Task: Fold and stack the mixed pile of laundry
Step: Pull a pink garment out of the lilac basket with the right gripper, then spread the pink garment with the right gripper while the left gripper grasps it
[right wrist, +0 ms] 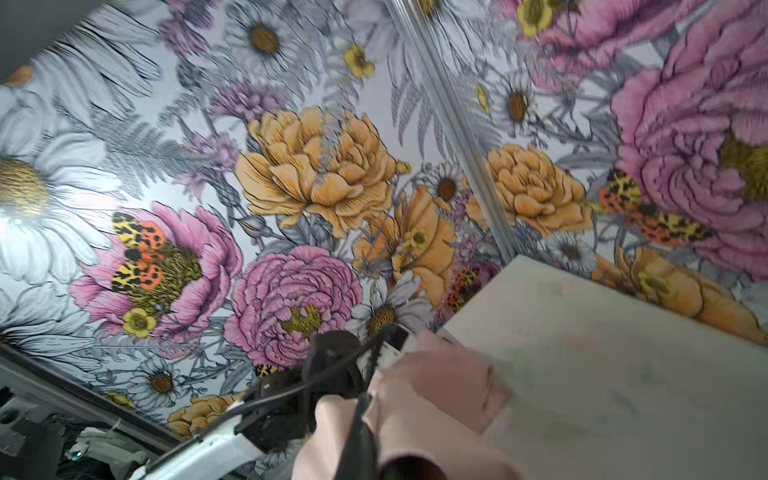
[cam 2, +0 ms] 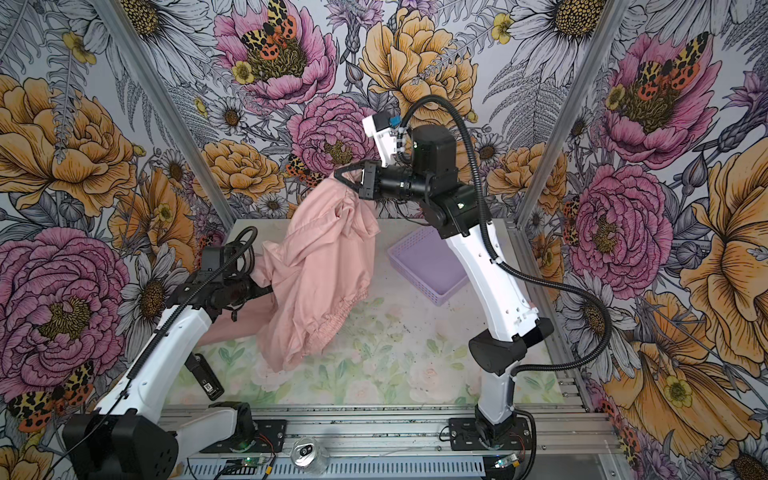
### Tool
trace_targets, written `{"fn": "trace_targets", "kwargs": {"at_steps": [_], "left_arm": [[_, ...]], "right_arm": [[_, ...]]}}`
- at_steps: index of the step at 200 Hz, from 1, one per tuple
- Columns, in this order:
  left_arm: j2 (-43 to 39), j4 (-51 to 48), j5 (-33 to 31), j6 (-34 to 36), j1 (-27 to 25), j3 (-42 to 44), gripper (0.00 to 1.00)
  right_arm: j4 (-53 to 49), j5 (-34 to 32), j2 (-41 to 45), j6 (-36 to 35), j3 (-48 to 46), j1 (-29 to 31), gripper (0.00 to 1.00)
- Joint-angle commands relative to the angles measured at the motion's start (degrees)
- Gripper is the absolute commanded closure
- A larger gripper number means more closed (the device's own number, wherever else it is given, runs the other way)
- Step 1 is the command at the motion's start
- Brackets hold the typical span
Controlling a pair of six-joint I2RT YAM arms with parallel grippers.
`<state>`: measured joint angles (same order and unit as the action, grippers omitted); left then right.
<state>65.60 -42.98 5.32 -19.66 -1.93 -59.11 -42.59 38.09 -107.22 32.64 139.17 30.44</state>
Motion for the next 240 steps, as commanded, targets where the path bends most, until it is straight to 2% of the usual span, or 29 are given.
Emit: {"fn": "trace_targets", "kwargs": {"at_steps": [1,11,28,51,70,106,136,176,194,240], "left_arm": [[-0.7,1.3,-1.3,-1.6,0.4,1.0,0.01],[-0.6,1.2,-1.0,-2.0,0.4,1.4,0.01],[-0.2,1.1,-0.8,-2.4,0.3,2.1,0.01],[0.5,1.3,-0.9,-2.6,0.0,2.7,0.01],[1.3,1.2,-0.9,-2.7,-0.6,2.5,0.01],[1.2,1.3,-1.5,-2.8,-1.3,2.0,0.01],[1.3,1.2,-1.1,-3.0,-1.5,2.3,0.01],[1.0,1.0,-1.9,-3.6,-3.2,2.2,0.01],[1.5,1.0,-2.2,-3.7,-3.9,2.2,0.01],[3.1,1.0,-2.4,-3.5,-6.3,0.9,0.01]], "right_arm": [[1.7,-5.2,0.1,-2.7,-9.5,-1.3,1.0],[1.9,-8.1,1.0,-3.0,-15.4,-2.1,1.0],[1.3,-9.4,0.4,-2.5,-24.2,-4.3,1.0],[1.2,-15.3,0.0,-2.4,-35.4,-7.0,0.61],[1.3,-20.9,-0.7,-3.4,-40.8,-7.2,0.46],[2.2,-27.0,-0.6,-1.1,-49.0,-6.2,0.39],[2.6,-29.7,-1.4,-0.5,-52.6,-6.6,0.37],[2.9,-34.6,1.3,-2.8,-58.9,-6.9,0.34],[4.1,-38.6,1.8,-3.9,-61.9,-8.8,0.31],[5.5,-42.6,3.2,-6.6,-63.9,-15.6,0.27]]}}
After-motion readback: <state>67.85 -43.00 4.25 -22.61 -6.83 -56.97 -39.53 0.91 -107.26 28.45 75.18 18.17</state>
